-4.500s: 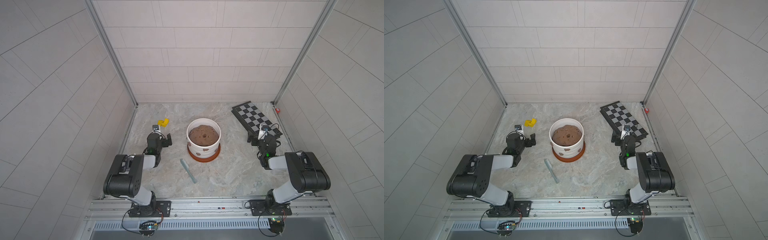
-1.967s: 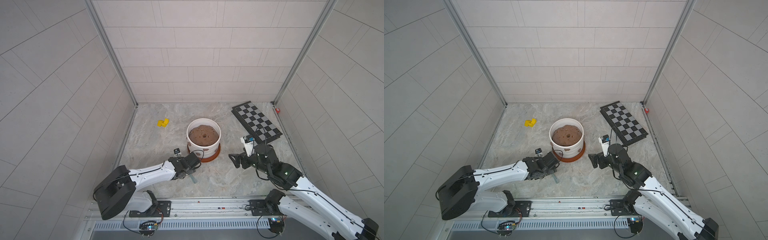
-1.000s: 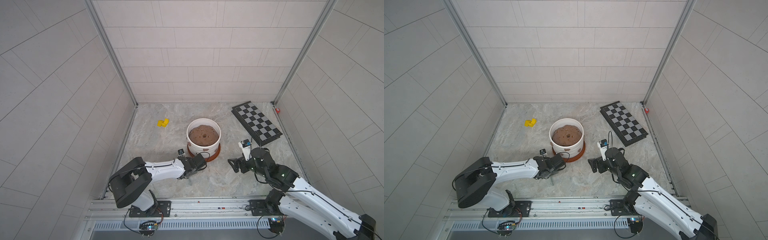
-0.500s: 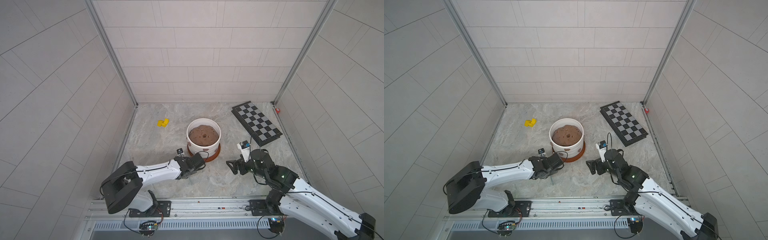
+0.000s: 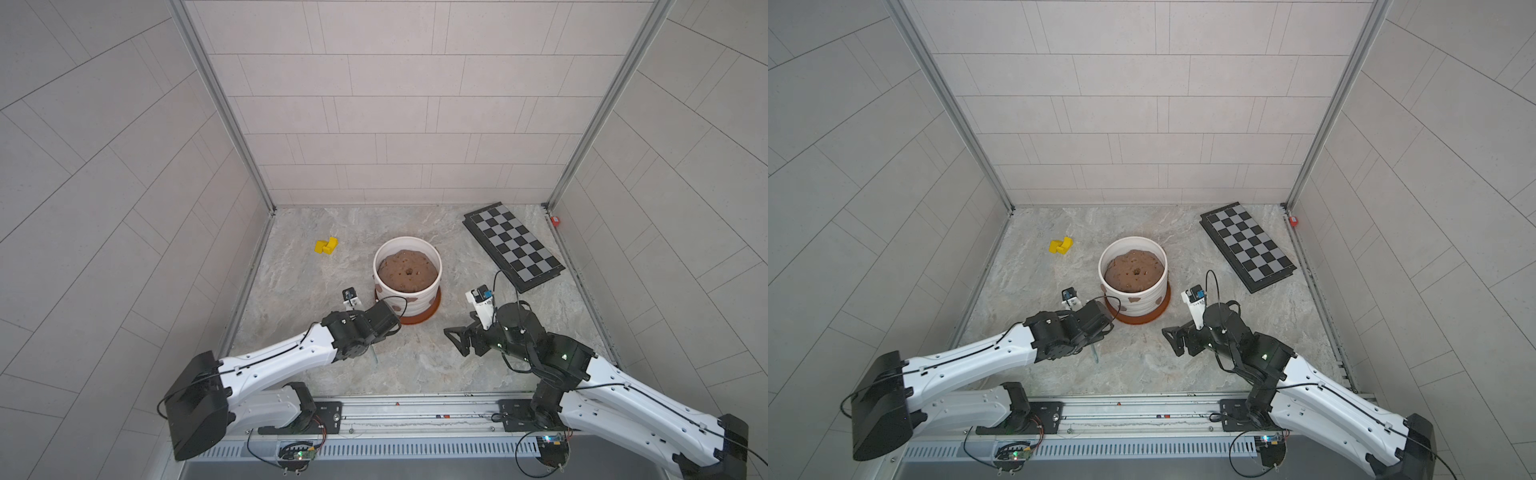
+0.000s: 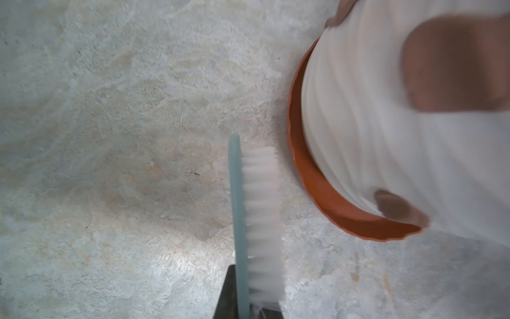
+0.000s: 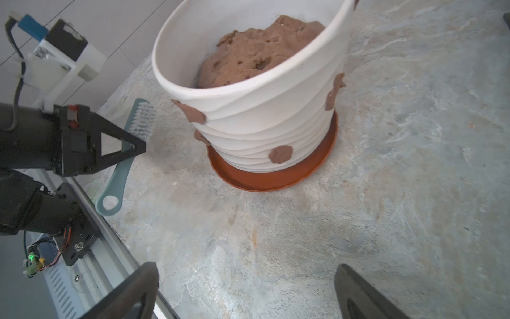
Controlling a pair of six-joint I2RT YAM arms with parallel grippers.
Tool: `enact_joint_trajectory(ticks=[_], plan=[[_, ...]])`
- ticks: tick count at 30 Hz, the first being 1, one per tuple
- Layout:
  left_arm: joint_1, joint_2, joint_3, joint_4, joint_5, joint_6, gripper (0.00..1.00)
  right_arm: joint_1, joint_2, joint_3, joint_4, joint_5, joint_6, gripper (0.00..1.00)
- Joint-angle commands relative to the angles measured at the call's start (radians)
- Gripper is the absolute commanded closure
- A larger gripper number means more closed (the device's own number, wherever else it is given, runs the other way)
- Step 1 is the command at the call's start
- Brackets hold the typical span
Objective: Scrub the dried mud off the ceramic pot
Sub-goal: Pick up the brush from the center of the board.
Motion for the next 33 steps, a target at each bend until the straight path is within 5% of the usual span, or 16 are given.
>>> enact_joint_trajectory(ticks=[1,7,12,21,33], plan=[[0.009,-0.082,0.043,-0.095,-0.060,0.024,1.00,0.083,0.018,0.047,0.053,0.108,-0.001,0.00],[0.053,-0.174,0.145,-0.121,-0.037,0.075,1.00,0.309,0.121,0.125,0.205,0.354,-0.163,0.00],[0.078,-0.177,0.247,-0.123,-0.005,0.130,1.00,0.457,0.240,0.148,0.439,0.499,-0.445,0.00],[0.115,-0.150,0.352,-0.110,0.100,0.161,1.00,0.519,0.472,0.085,0.962,0.426,-0.906,0.01],[0.136,-0.144,0.372,-0.081,0.174,0.138,1.00,0.478,0.710,0.197,1.119,0.481,-1.013,0.50]])
